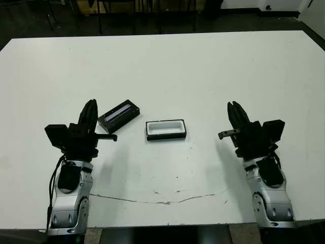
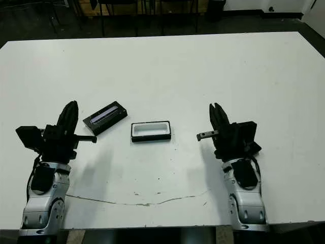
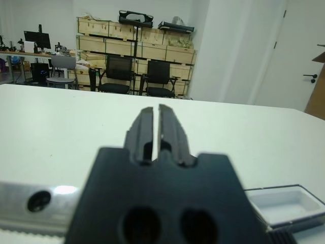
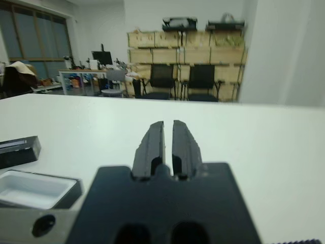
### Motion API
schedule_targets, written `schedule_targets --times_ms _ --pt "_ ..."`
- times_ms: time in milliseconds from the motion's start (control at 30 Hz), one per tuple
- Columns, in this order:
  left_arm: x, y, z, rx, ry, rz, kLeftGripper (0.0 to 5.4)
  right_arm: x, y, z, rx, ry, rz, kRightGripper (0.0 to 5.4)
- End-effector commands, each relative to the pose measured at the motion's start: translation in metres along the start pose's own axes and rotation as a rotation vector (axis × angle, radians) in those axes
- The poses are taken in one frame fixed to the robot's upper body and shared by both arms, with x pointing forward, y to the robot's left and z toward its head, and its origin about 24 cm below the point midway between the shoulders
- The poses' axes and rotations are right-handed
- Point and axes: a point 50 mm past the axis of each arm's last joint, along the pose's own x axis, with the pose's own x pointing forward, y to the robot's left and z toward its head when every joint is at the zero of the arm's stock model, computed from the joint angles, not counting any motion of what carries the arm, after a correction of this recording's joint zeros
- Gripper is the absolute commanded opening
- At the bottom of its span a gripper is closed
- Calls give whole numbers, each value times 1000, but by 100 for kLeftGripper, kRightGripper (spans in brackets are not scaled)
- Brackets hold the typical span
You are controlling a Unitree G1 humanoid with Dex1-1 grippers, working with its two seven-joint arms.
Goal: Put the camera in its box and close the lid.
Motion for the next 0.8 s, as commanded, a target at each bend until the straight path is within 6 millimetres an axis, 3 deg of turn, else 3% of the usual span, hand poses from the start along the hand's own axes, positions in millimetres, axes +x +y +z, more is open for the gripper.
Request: schedule_targets --times_ms 33,233,400,800 --pt "-3 3 -4 9 31 13 1 -2 -35 12 -84 -9 46 0" --pt "-3 2 -5 -7 29 9 1 -19 -98 45 -140 128 95 0" --pt "-2 3 -5 -3 28 4 1 -32 -129 58 -144 271 144 0" --pt "-1 3 -1 0 30 9 1 -46 -159 49 -236 619 519 0"
